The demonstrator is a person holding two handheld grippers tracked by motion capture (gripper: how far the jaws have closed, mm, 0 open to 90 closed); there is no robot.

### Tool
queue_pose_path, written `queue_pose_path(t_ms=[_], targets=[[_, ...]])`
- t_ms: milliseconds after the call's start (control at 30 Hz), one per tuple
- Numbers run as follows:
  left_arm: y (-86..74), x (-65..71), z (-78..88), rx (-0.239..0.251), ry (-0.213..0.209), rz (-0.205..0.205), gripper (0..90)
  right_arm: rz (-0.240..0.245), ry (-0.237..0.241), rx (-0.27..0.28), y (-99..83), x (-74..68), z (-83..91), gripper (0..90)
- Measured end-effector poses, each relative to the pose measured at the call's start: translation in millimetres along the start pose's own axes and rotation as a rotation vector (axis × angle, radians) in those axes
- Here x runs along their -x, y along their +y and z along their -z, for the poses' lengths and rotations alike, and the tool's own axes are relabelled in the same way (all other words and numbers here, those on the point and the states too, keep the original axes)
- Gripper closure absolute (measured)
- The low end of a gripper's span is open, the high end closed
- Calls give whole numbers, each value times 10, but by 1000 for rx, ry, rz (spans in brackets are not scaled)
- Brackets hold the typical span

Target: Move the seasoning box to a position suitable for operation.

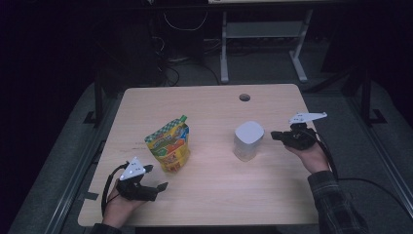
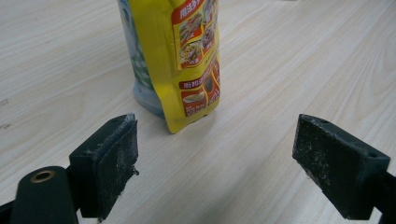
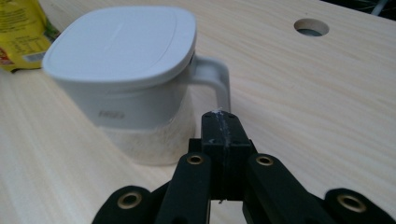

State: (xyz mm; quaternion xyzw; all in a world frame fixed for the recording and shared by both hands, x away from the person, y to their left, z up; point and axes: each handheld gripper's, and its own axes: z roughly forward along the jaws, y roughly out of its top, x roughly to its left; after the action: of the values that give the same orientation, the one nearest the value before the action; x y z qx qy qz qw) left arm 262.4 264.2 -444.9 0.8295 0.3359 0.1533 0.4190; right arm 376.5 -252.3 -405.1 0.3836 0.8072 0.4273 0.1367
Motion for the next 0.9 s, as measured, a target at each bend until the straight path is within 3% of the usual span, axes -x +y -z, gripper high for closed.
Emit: queue_pose_path(t_ms=[200,333,367,433,533,767,900], targets=[[-6,-3,3,-2,0,3,135,7,-3,-12,191,105,-158,900],[-8,-10,1,-6,2,-3,136,-4,14,-7,281,174,-238,900],[-11,-10,-1,-7,2,-1,136,-9,42,2,330,217,-298,900],[-13,-10,0,-8,3,-1,136,-2,53,-13,378,238,-366,900],[-14,-10,2,-9,5,-4,136,-4,91,-26,429,254,-452,900],[-18,-14,-1,-16,5,-7,136,2,128,-68,475,229,-642,900],[-18,-15,3,-18,5,-11,136,-7,142,-80,456,249,-662,900]])
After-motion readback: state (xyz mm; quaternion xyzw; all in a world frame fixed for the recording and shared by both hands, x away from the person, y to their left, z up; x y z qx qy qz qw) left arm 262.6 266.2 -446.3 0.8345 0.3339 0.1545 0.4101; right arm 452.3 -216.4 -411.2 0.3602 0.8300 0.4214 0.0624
